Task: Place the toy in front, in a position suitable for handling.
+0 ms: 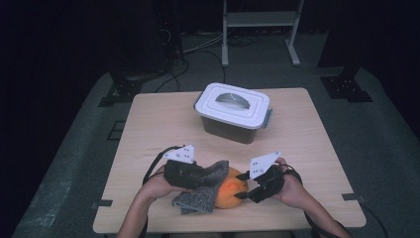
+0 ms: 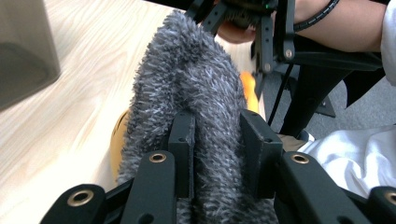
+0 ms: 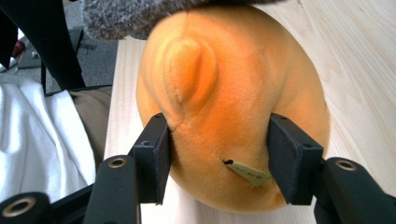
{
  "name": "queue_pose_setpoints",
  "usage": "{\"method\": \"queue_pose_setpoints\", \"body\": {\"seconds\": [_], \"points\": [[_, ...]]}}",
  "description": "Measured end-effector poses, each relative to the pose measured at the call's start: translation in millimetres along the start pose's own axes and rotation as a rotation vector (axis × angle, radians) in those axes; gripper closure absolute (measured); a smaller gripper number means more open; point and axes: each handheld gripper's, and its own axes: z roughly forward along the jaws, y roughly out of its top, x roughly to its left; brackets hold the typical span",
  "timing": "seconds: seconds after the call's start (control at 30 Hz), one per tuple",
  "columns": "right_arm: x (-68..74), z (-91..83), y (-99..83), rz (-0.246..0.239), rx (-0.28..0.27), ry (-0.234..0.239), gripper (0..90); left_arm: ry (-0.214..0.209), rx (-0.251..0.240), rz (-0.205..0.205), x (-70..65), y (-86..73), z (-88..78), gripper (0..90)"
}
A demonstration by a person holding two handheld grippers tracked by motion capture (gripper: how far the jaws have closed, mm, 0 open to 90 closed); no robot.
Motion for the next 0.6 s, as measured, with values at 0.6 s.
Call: {"method": "queue_pose_setpoints", "body": {"seconds": [0.6], "points": [[-17.8,-15.4,-5.0,0.126,0.009,-0.032,30.7,-0.033,-0.097,-0.090,14.0,-12.3,6.6,67.7]]}}
